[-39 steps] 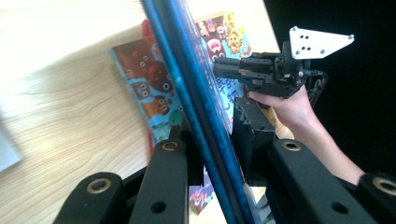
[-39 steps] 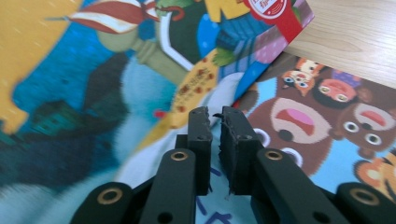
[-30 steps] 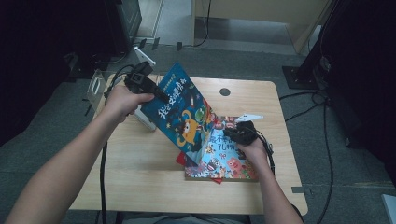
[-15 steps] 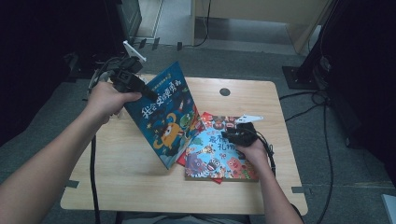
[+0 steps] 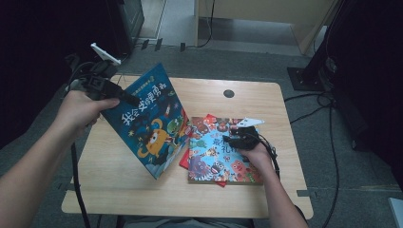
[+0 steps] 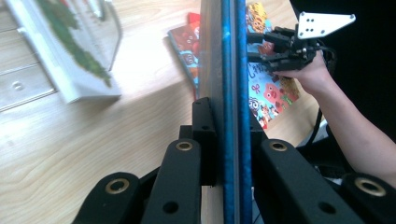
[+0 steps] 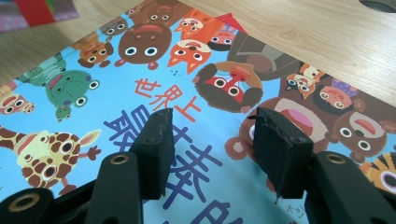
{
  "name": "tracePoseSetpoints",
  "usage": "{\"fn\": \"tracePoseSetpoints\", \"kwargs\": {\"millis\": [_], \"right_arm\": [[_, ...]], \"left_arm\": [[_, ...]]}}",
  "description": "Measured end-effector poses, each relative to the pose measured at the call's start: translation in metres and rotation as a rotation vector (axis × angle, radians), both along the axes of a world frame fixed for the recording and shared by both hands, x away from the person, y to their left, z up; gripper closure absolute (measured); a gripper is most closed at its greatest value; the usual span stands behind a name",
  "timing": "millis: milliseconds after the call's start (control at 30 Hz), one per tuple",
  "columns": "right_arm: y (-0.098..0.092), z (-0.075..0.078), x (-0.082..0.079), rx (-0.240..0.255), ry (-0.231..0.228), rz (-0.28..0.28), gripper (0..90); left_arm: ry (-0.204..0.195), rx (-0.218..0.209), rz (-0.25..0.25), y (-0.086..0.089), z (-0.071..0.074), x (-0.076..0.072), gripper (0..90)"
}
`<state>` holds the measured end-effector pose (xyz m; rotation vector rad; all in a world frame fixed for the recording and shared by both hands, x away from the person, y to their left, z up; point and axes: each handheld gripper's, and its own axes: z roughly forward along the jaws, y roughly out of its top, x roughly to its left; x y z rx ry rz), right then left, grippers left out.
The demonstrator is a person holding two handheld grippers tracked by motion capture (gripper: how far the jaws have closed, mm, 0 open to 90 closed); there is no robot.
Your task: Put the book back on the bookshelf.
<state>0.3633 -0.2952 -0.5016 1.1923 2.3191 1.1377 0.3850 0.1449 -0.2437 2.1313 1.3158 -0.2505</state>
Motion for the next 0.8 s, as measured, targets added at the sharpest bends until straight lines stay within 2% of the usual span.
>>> {"fn": "tracePoseSetpoints", "kwargs": {"millis": [200,233,333,800], "right_arm": [[-0.002,-0.001,0.001,-0.001,-0.014,-0.007,47.9],[-0.003,-0.001,0.002,0.004,-0.01,-0.01,47.9],[-0.004,-0.002,0.003,0.01,-0.012,-0.018,47.9],[-0.008,-0.001,0.005,0.009,-0.011,-0.032,48.5]], "left_arm": [[-0.017,0.007,0.024,0.021,0.001,-0.011,83.8],[-0.017,-0.003,0.037,0.024,0.001,-0.014,83.9],[-0.006,0.004,0.039,0.033,0.0,-0.02,83.9],[-0.01,-0.003,0.082,0.067,0.0,-0.043,84.0]]}}
